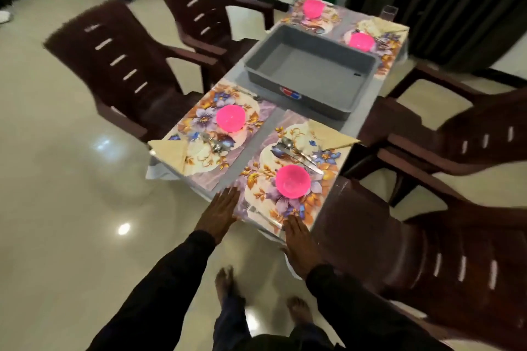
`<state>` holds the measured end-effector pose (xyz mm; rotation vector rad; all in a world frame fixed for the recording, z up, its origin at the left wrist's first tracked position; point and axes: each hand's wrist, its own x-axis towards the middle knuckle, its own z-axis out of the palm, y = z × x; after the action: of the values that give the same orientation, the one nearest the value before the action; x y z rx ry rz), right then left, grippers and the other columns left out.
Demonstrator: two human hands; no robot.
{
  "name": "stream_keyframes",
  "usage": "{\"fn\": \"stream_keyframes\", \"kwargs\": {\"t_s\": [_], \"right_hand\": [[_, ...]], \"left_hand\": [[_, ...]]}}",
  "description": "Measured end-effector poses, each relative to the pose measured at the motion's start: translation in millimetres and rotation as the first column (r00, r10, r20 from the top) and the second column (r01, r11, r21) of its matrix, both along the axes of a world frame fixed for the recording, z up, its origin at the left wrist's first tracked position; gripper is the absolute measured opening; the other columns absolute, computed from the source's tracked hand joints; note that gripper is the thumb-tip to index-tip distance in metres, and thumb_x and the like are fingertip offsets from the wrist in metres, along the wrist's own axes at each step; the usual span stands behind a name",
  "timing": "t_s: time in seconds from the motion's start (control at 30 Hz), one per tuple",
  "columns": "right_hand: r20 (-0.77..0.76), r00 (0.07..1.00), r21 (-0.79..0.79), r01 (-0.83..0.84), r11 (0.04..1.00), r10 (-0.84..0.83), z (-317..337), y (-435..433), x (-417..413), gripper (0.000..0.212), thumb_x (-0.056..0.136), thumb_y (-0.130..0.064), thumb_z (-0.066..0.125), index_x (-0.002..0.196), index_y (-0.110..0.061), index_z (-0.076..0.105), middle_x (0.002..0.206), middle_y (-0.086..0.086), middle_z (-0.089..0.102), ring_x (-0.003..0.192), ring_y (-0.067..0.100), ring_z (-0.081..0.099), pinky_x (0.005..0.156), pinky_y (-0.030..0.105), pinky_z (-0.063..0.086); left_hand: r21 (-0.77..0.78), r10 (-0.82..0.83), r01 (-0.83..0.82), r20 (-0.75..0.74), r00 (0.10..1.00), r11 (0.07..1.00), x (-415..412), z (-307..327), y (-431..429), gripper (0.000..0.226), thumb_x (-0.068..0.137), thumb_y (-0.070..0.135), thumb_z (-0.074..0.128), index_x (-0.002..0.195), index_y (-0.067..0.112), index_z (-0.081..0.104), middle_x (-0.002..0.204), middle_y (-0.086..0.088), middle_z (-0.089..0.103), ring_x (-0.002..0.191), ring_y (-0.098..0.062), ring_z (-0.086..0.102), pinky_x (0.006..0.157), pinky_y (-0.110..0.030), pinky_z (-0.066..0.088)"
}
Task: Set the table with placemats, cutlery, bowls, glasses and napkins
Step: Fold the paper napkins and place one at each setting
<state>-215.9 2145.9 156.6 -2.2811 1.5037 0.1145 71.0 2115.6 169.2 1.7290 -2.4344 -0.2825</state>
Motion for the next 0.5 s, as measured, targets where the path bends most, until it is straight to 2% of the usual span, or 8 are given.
{"fn": "stream_keyframes", "kwargs": {"t_s": [0.03, 0.07, 0.13, 0.17, 0.23, 0.33, 0.43, 0.5], "right_hand": [[0.014, 1.0, -0.049, 0.013, 0.999, -0.012, 0, 0, 5, 0.067, 0.081, -0.032, 0.08, 0.132, 0.006, 0.059, 0.137, 0.025, 0.058, 0.128, 0.04, 0.056, 0.111, 0.046, 0.042], [0.023, 0.999, -0.088, 0.041, 0.995, -0.039, 0, 0, 10, 0.06, 0.083, -0.027, 0.077, 0.131, 0.006, 0.061, 0.135, 0.024, 0.06, 0.126, 0.038, 0.059, 0.111, 0.044, 0.041], [0.026, 0.994, -0.086, 0.107, 0.991, -0.105, 3, -2, 17, 0.069, 0.065, -0.018, 0.088, 0.127, 0.002, 0.066, 0.131, 0.018, 0.065, 0.121, 0.033, 0.063, 0.107, 0.038, 0.046], [0.034, 0.99, -0.074, 0.142, 0.987, -0.14, 6, -2, 20, 0.077, 0.056, -0.013, 0.092, 0.127, -0.001, 0.067, 0.13, 0.015, 0.066, 0.121, 0.031, 0.064, 0.103, 0.037, 0.049], [0.087, 0.976, -0.037, 0.204, 0.978, -0.2, 3, -3, 20, 0.083, 0.052, -0.009, 0.096, 0.129, -0.005, 0.066, 0.133, 0.011, 0.066, 0.123, 0.029, 0.062, 0.102, 0.035, 0.049], [0.168, 0.954, 0.025, 0.247, 0.969, -0.248, -3, -2, 17, 0.084, 0.057, -0.013, 0.097, 0.134, -0.011, 0.063, 0.14, 0.006, 0.061, 0.131, 0.024, 0.057, 0.103, 0.031, 0.047], [0.185, 0.94, 0.019, 0.289, 0.957, -0.287, -4, 0, 16, 0.082, 0.067, -0.009, 0.091, 0.142, -0.014, 0.057, 0.15, 0.002, 0.052, 0.141, 0.016, 0.043, 0.107, 0.025, 0.043], [0.175, 0.941, -0.002, 0.295, 0.955, -0.29, -4, -1, 18, 0.083, 0.064, -0.008, 0.093, 0.14, -0.014, 0.059, 0.149, 0.002, 0.053, 0.14, 0.013, 0.042, 0.106, 0.02, 0.039]], "left_hand": [[-0.028, -0.069, 0.069, 0.017, 0.998, 0.997, 8, -8, -12, 0.093, 0.075, 0.02, 0.09, 0.15, -0.003, 0.04, 0.161, -0.015, 0.033, 0.158, -0.022, 0.007, 0.124, -0.041, 0.024], [-0.032, -0.154, 0.155, 0.028, 0.988, 0.987, 14, -16, -26, 0.088, 0.079, 0.023, 0.086, 0.149, -0.004, 0.04, 0.164, -0.016, 0.026, 0.159, -0.022, 0.005, 0.121, -0.045, 0.032], [0.057, -0.254, 0.251, 0.056, 0.966, 0.966, 22, -27, -43, 0.094, 0.081, 0.025, 0.085, 0.152, -0.002, 0.032, 0.165, -0.017, 0.026, 0.154, -0.027, 0.023, 0.113, -0.05, 0.042], [0.114, -0.288, 0.281, 0.055, 0.956, 0.953, 24, -31, -48, 0.1, 0.077, 0.026, 0.09, 0.152, -0.002, 0.03, 0.162, -0.018, 0.032, 0.148, -0.03, 0.035, 0.112, -0.049, 0.042], [0.163, -0.338, 0.332, 0.013, 0.941, 0.929, 29, -36, -53, 0.102, 0.069, 0.029, 0.095, 0.149, -0.003, 0.04, 0.158, -0.019, 0.038, 0.139, -0.032, 0.05, 0.115, -0.043, 0.037], [0.142, -0.382, 0.383, -0.034, 0.924, 0.913, 38, -42, -52, 0.091, 0.064, 0.022, 0.097, 0.141, -0.004, 0.056, 0.151, -0.021, 0.051, 0.138, -0.032, 0.05, 0.119, -0.04, 0.032], [0.114, -0.394, 0.403, -0.095, 0.914, 0.908, 45, -50, -54, 0.085, 0.071, 0.009, 0.093, 0.145, -0.002, 0.053, 0.153, -0.018, 0.05, 0.141, -0.031, 0.049, 0.114, -0.044, 0.039], [0.108, -0.405, 0.417, -0.121, 0.906, 0.902, 49, -54, -54, 0.082, 0.075, 0.005, 0.089, 0.148, -0.001, 0.05, 0.156, -0.016, 0.047, 0.143, -0.03, 0.047, 0.114, -0.045, 0.044]]}}
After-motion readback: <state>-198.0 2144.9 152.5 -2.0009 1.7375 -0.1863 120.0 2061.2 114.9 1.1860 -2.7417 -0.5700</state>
